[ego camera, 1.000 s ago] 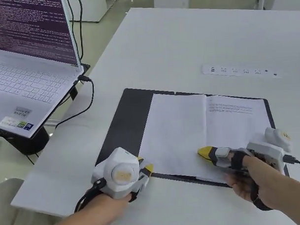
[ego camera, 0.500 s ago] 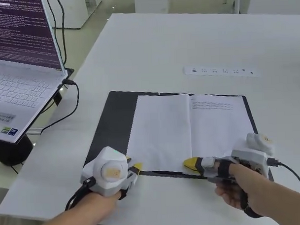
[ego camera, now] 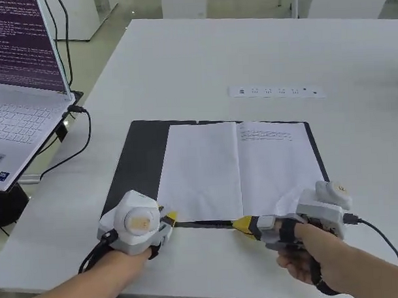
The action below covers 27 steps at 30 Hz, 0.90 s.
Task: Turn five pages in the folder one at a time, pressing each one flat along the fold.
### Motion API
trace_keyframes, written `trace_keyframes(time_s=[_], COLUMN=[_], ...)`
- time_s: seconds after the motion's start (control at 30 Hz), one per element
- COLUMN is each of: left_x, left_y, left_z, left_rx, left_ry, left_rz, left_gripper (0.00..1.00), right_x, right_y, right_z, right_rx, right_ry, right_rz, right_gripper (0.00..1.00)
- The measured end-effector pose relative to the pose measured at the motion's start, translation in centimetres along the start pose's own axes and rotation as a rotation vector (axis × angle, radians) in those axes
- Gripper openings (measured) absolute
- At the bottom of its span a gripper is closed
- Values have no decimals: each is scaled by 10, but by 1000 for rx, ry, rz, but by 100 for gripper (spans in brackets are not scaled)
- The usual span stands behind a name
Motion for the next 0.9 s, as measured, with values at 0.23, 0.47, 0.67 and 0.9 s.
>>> trace_keyframes(time_s=[0.23,0.47,0.67,0.9], left_x=[-1,6,9,11], left_y=[11,38,58,65], left_z=[3,27,52,82], left_rx=[-97,-13,44,71], left_ry=[-48,-80,-53,-43], left_rz=[135,241,281,321], left_gripper=[15,13,16,26], right_x=[-44,-70,-77,-83], right_y=[-2,5,2,-5], right_z=[33,80,117,147], right_rx=[91,289,420,436], right_ry=[121,136,-16,-108], right_rz=[104,227,494,677], right_gripper=[0,0,0,13])
Point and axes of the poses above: the centre of the closed fingertips' face, and the gripper's own axes: z roughly backward along the fingers, x roughly to its right, y roughly out of its top, the point moved 9 cm from there along z, roughly backward along the fingers, and after that the axes turned 9 degrees about -z, right-handed, at the moved point
